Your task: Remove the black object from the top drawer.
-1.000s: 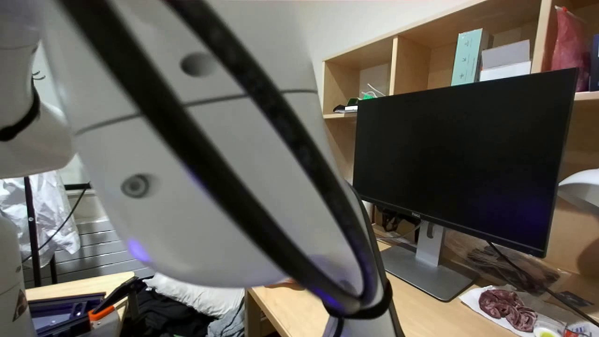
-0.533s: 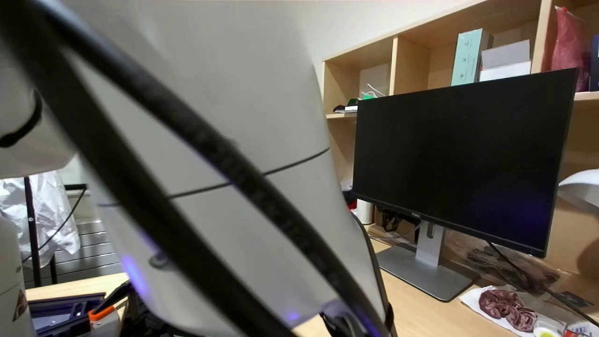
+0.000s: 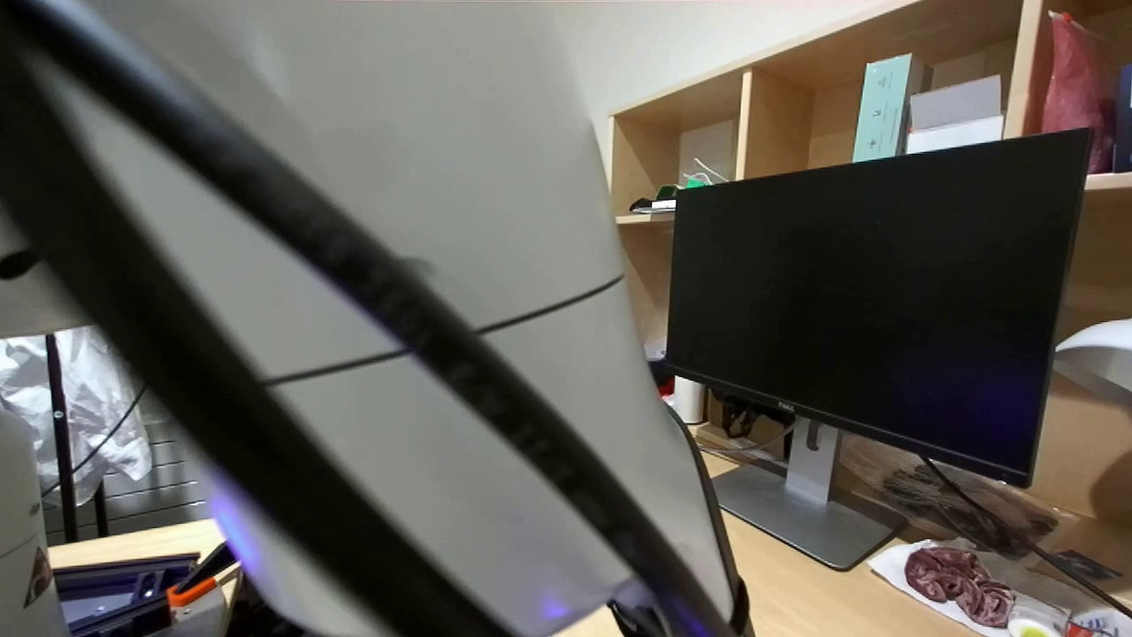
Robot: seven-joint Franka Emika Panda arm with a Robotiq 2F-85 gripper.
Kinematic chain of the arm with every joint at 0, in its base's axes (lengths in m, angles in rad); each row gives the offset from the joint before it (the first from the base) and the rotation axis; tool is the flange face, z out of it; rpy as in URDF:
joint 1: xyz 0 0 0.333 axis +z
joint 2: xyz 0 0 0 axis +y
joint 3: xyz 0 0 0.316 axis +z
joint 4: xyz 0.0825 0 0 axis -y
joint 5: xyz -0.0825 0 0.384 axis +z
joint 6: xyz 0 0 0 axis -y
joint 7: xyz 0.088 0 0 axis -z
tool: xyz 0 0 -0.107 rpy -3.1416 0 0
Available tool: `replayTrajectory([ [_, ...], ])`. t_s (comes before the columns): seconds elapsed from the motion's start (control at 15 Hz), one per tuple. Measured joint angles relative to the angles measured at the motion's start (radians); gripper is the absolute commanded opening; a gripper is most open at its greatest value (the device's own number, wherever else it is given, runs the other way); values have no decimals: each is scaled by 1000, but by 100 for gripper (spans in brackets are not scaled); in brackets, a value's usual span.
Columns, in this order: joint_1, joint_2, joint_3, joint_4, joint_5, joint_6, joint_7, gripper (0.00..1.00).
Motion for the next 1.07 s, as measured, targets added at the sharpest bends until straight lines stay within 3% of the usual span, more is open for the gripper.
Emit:
replayTrajectory([
  [0.2, -1, 0, 0, 0, -1, 0, 0, 4],
  [0.6, -16, -30, 17, -25, -2, -8, 0, 9],
  [1.07, -165, -286, 157, -262, -28, -32, -8, 8],
])
